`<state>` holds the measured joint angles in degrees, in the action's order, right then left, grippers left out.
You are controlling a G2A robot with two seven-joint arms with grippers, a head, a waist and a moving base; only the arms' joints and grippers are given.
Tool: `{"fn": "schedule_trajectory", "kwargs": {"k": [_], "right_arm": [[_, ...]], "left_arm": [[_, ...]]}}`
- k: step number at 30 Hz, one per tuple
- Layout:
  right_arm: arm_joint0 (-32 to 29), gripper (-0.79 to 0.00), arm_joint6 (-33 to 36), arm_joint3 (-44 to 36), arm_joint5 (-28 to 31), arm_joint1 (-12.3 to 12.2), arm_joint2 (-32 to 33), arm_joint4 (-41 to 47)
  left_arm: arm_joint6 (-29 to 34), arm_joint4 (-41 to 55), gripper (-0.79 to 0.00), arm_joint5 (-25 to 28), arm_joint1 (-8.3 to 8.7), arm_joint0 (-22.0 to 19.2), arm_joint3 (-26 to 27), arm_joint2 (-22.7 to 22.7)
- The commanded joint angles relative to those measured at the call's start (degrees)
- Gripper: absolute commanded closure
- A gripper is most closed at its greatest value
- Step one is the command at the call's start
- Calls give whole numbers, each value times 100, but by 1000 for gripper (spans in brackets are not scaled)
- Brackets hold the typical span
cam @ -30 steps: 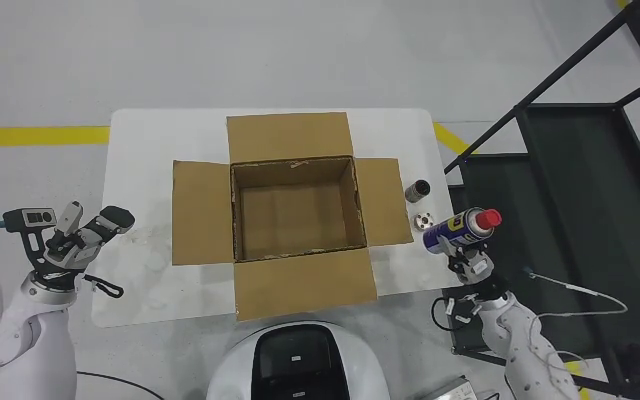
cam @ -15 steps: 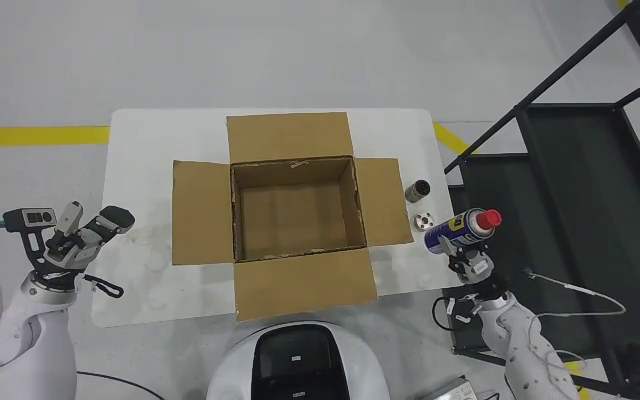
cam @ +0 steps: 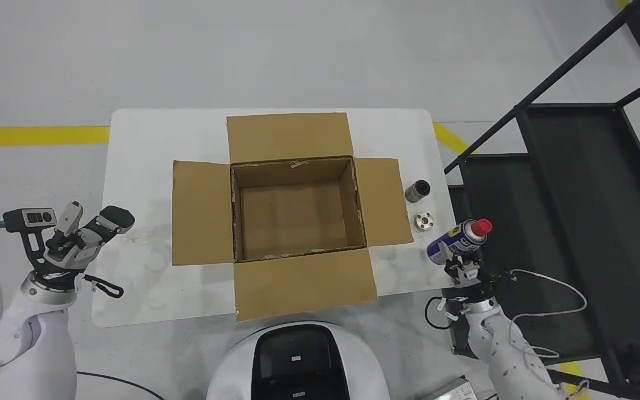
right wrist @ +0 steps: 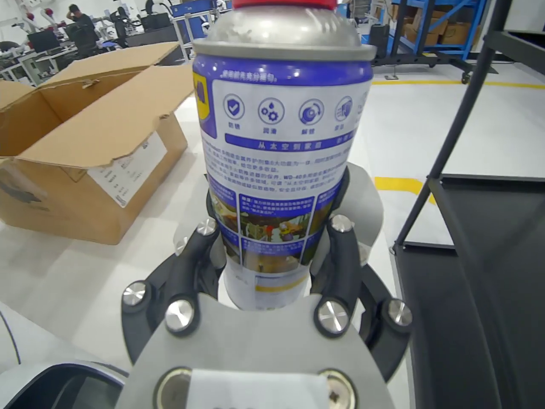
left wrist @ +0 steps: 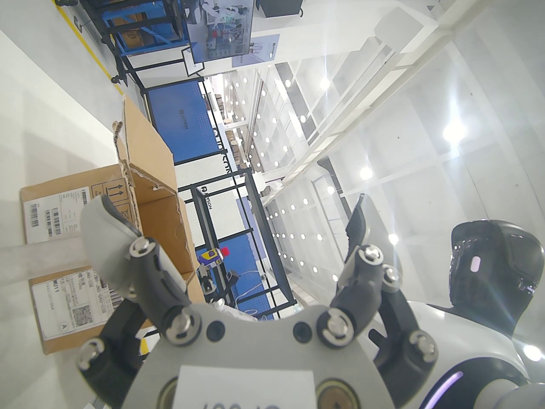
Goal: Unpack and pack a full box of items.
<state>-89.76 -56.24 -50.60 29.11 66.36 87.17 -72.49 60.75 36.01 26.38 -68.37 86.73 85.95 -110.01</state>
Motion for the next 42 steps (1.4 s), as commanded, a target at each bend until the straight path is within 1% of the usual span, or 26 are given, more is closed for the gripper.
{"fn": "schedule_trajectory", "kwargs": {"k": [1, 8, 15, 25, 26, 27, 28, 29, 35, 42], "right_arm": [[206, 0, -145, 368, -152, 43, -131, -58], [753, 0, -655, 1259, -446, 162, -461, -236], [1093, 0, -1083, 1819, -716, 255, -666, -329], [1506, 0, -1206, 2365, -1000, 393, -935, -393], [1529, -114, -1234, 2405, -1027, 399, -950, -409], [1546, -308, -1261, 2444, -1039, 405, -964, -414], [1562, -686, -1280, 2483, -1058, 410, -974, -415], [1579, -785, -1287, 2522, -1068, 416, -983, -412], [1648, -785, -1366, 2686, -1016, 430, -1029, -410], [1504, -785, -1800, 2657, -823, 384, -1031, -470]], "left_arm": [[0, 0, -785, 0, 0, 0, 0, 0], [0, 0, -785, 0, 0, 0, 0, 0], [0, 0, -785, 0, 0, 0, 0, 0], [0, 0, -785, 0, 0, 0, 0, 0], [0, 0, -785, 0, 0, 0, 0, 0], [0, 0, -785, 0, 0, 0, 0, 0], [0, 0, -785, 0, 0, 0, 0, 0], [0, 0, -785, 0, 0, 0, 0, 0], [0, 0, -785, 0, 0, 0, 0, 0], [0, 0, -785, 0, 0, 0, 0, 0]]}}
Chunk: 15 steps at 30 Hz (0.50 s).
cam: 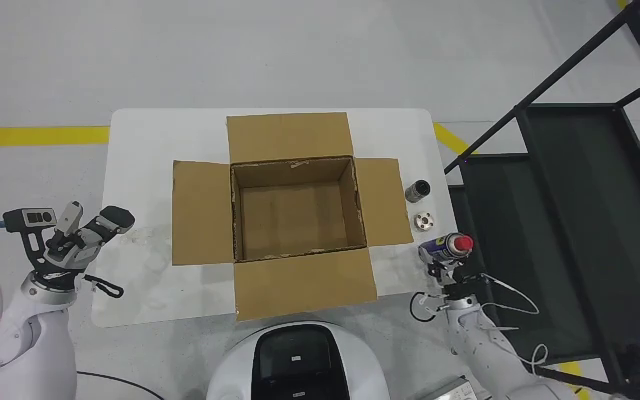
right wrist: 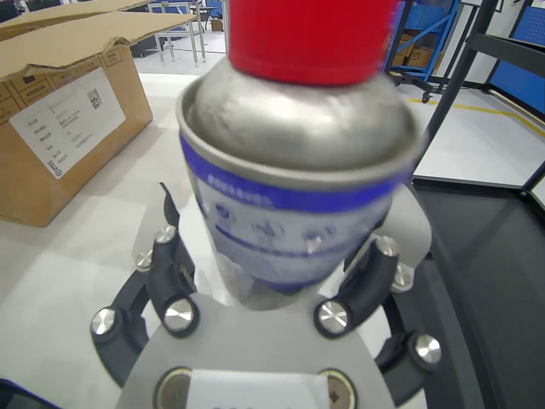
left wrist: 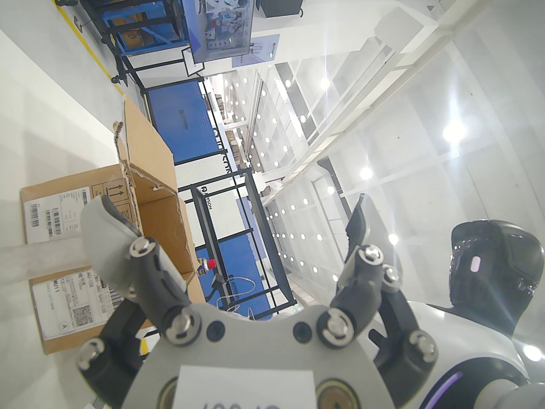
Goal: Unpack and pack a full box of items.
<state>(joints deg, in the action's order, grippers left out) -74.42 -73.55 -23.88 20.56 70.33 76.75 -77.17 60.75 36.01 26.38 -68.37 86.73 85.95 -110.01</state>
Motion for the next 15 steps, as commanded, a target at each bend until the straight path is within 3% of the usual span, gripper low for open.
{"fn": "schedule_trajectory", "kwargs": {"k": [1, 7, 11, 15], "right_arm": [[-71, -785, -160, -39, 59, -28, 24, -11], [-446, -785, -834, -274, 174, -161, 152, -113], [-818, -785, -1116, -615, -99, -283, 266, -231], [-1101, -785, -1073, -903, -57, -372, 351, -240]], "left_arm": [[0, 0, -785, 0, 0, 0, 0, 0], [0, 0, -785, 0, 0, 0, 0, 0], [0, 0, -785, 0, 0, 0, 0, 0], [0, 0, -785, 0, 0, 0, 0, 0]]}}
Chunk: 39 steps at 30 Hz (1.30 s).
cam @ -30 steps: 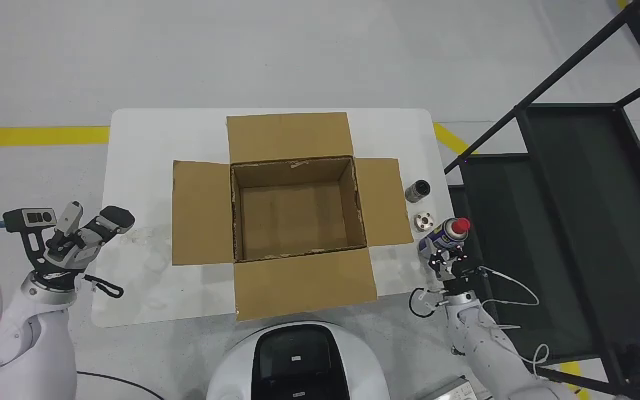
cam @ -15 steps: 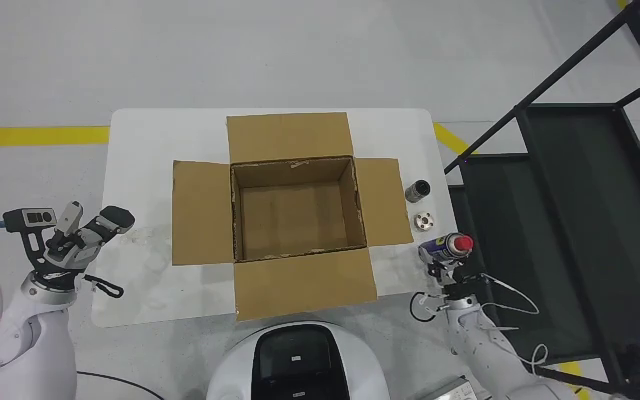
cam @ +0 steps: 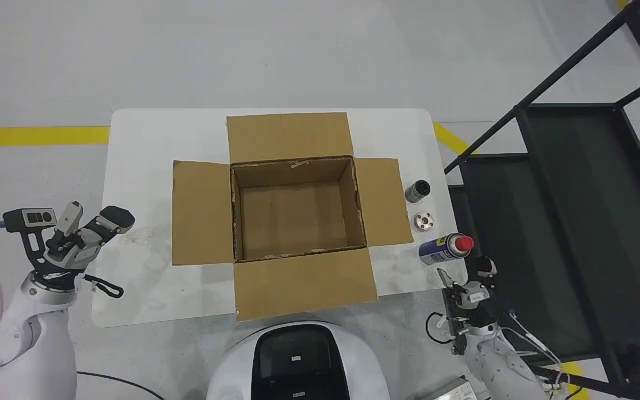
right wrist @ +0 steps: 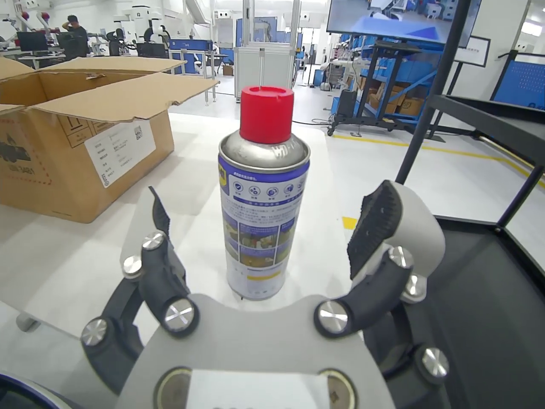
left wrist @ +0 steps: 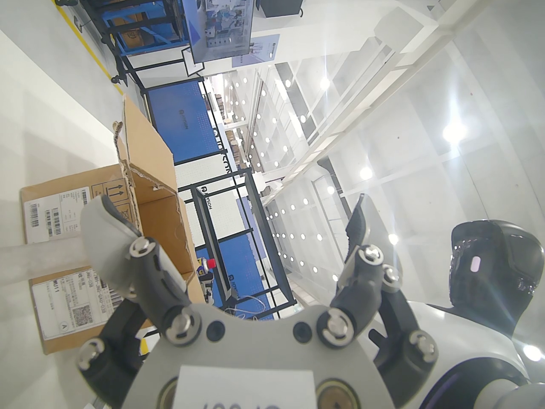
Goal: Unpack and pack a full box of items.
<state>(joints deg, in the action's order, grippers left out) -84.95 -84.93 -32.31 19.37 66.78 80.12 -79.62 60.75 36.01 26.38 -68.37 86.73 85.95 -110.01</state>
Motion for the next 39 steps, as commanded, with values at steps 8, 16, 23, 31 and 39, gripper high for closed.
{"fn": "schedule_trajectory", "kwargs": {"k": [8, 16, 23, 31, 39], "right_arm": [[69, -785, 917, -179, 585, -32, -98, -60], [264, -785, 1381, -80, 914, -15, -76, 251], [452, -785, 1635, 14, 1005, -22, -49, 359], [620, -785, 1917, 114, 1206, -5, -67, 520], [701, 0, 1950, 151, 1200, -13, -159, 330]], "left_arm": [[0, 0, -785, 0, 0, 0, 0, 0], [0, 0, -785, 0, 0, 0, 0, 0], [0, 0, -785, 0, 0, 0, 0, 0], [0, 0, -785, 0, 0, 0, 0, 0], [0, 0, -785, 0, 0, 0, 0, 0]]}}
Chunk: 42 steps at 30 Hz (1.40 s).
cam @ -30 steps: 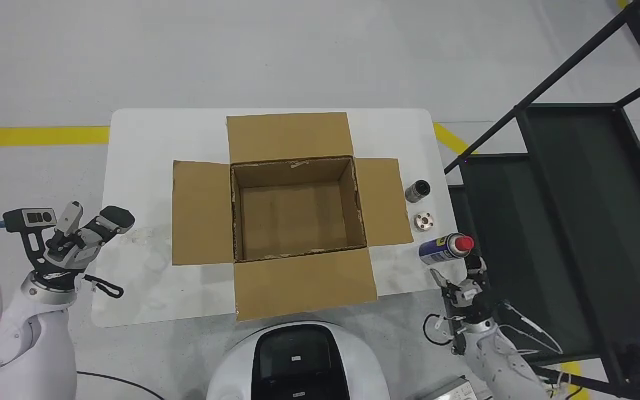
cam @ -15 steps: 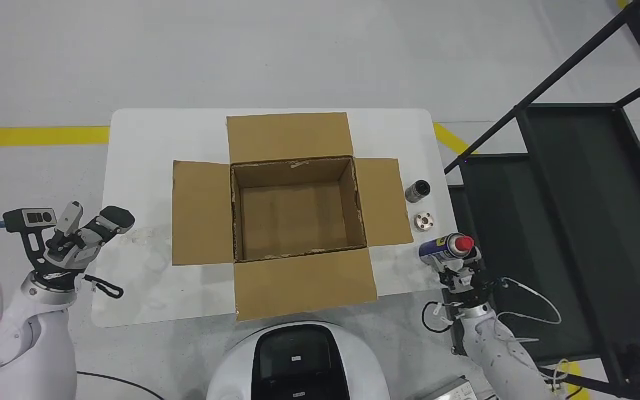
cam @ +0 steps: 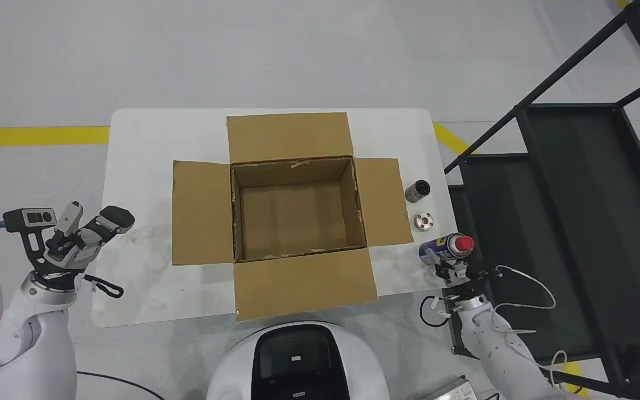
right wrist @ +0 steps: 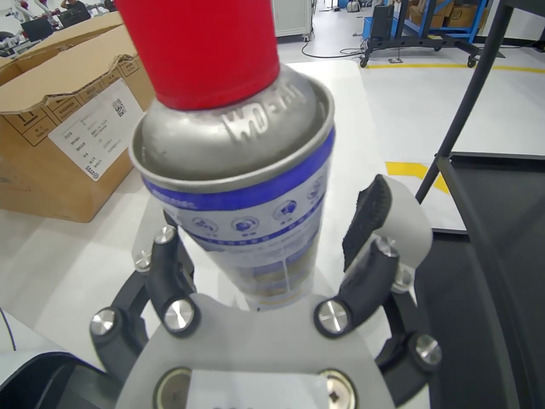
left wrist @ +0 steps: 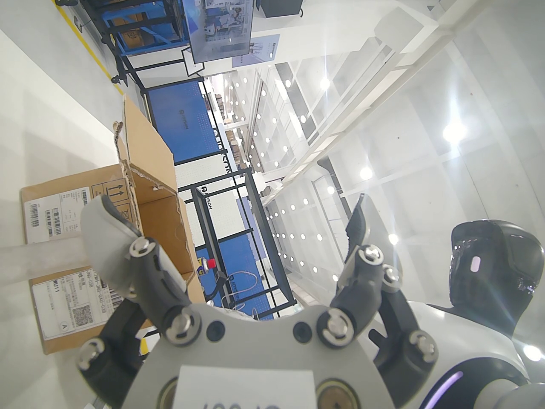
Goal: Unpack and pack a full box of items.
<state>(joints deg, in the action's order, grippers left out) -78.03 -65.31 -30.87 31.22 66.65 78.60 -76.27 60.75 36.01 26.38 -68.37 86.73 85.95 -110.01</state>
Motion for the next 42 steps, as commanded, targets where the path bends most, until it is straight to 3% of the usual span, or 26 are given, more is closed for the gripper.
{"fn": "schedule_trajectory", "kwargs": {"k": [1, 14, 22, 26, 32, 38, 42], "right_arm": [[15, 0, -26, 20, 20, -1, -12, -11], [-100, 0, -714, -134, 48, -56, 10, -110], [-1047, 0, -1324, -1930, -829, -325, 391, -873], [-1637, 0, -649, -3530, -1200, -458, 727, -1359], [-2403, 0, 1114, -5965, -1444, -536, 1118, -1632], [-2230, 0, 2615, -6901, -1206, -529, 962, -1691], [-1795, 0, 3419, -6924, -1061, -500, 693, -1672]], "left_arm": [[0, 0, -785, 0, 0, 0, 0, 0], [0, 0, -785, 0, 0, 0, 0, 0], [0, 0, -785, 0, 0, 0, 0, 0], [0, 0, -785, 0, 0, 0, 0, 0], [0, 0, -785, 0, 0, 0, 0, 0], [0, 0, -785, 0, 0, 0, 0, 0], [0, 0, -785, 0, 0, 0, 0, 0]]}}
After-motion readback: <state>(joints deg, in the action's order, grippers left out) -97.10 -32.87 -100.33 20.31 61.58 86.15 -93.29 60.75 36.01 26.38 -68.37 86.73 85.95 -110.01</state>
